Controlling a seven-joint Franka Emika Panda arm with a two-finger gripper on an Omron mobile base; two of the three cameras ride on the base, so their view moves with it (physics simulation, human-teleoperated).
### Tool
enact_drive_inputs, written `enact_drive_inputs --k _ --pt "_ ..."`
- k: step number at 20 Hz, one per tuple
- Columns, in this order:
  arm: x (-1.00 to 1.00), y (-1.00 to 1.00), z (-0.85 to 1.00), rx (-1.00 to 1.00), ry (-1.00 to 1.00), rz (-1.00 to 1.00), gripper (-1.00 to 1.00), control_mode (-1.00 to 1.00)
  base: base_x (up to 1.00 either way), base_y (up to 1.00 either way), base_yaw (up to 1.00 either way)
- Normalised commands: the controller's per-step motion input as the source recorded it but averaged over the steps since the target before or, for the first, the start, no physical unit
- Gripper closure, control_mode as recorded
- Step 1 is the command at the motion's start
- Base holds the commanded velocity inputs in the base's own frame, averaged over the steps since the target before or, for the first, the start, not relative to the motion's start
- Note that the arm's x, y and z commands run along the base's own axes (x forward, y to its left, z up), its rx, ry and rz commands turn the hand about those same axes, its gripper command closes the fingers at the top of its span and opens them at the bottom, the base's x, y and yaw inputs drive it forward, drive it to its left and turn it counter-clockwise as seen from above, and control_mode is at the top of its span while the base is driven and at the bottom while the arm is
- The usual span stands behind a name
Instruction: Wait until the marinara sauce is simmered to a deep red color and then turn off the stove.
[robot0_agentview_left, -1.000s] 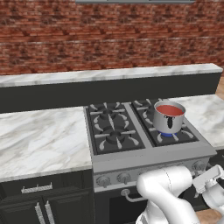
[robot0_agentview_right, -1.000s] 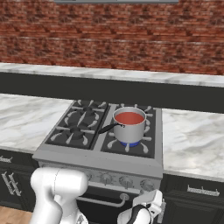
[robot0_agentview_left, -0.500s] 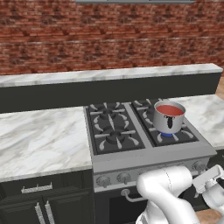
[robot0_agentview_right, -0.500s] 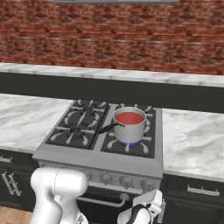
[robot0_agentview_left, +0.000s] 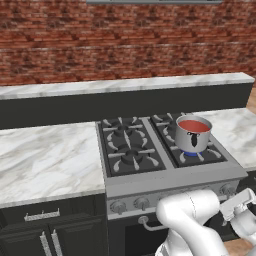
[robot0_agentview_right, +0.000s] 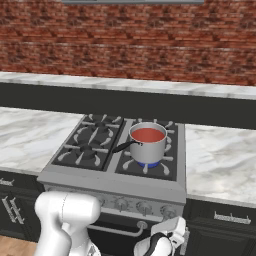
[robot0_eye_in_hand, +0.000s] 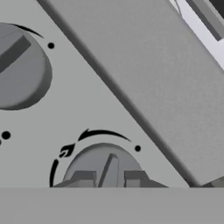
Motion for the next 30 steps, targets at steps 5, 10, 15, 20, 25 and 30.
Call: enact_drive_inputs --k 5,10,15,20,25,30 --pt "0.64 -0.14 -0.06 0.22 0.05 -0.07 1.0 -1.0 0.0 0.0 0.0" --pt "0.72 -0.39 -0.24 0.31 0.06 -0.09 1.0 -1.0 0.0 0.0 0.0" --pt "0.53 -0.56 -0.39 0.33 0.0 -0.13 1.0 -1.0 0.0 0.0 0.0" --pt "0.34 -0.72 -0.64 0.34 0.0 -0.19 1.0 -1.0 0.0 0.0 0.0" --pt "0.13 -0.92 -0.77 0.35 0.0 -0.25 1.0 -1.0 0.0 0.0 0.0" --pt "0.03 -0.91 -0.58 0.24 -0.03 -0.23 1.0 -1.0 0.0 0.0 0.0"
